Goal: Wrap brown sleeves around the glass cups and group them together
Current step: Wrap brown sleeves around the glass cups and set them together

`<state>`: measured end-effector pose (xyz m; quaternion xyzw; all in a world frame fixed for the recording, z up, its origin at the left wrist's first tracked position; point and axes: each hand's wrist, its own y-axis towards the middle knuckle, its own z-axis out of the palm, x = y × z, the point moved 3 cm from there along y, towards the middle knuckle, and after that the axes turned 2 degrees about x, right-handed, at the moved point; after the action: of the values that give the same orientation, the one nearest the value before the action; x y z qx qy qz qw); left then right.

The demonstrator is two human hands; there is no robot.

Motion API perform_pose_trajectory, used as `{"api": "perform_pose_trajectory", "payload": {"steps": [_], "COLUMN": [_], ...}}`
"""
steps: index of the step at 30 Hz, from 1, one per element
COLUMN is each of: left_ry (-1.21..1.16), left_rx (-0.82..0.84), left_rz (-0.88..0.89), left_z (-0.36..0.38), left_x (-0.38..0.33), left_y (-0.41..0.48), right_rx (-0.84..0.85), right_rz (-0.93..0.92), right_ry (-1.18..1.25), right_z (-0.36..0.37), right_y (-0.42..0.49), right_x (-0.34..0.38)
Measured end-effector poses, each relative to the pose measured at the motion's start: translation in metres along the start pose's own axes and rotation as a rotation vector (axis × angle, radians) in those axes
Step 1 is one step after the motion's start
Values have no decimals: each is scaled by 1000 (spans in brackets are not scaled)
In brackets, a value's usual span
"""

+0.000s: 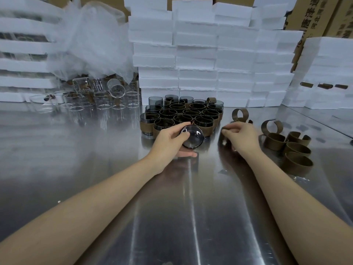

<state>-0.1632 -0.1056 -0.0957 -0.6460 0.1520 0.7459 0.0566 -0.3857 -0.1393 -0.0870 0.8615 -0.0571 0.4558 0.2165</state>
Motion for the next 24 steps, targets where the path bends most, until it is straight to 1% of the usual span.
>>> {"api": "perform_pose_trajectory", "payload": {"steps": [2, 4, 6, 8, 11, 13, 15, 19, 21, 24], "left_ry": [-14, -13, 5, 16, 27, 25, 18, 35, 52, 15], "left_rx": [-5, -5, -7, -12, -20, -24, -24, -24, -35, -36], "left_rz": [1, 2, 6, 10, 6, 10, 22, 66, 79, 63], "left_z": [0, 0, 0, -1, -2, -2, -2, -1, 0, 2], "left_x": [0, 0, 0, 0, 1, 2, 3, 4, 3, -2], "left_y": [0, 0, 0, 1, 2, 3, 4, 5, 4, 0], "right_rx": [-2, -61, -113, -50, 103, 100, 31, -183, -199, -159], "right_rz": [-69, -93, -90, -21, 168, 185, 96, -249, -391, -490], "right_ry": [30, 46, -84, -186, -232, -201, -163, -148, -137, -202], "right_z": [5, 4, 0, 0, 4, 2, 1, 1, 5, 14], "right_y": [0, -2, -4, -4, -4, -5, -6, -20, -31, -44], "right_x": [9, 14, 13, 10, 3, 5, 12, 50, 68, 80]}}
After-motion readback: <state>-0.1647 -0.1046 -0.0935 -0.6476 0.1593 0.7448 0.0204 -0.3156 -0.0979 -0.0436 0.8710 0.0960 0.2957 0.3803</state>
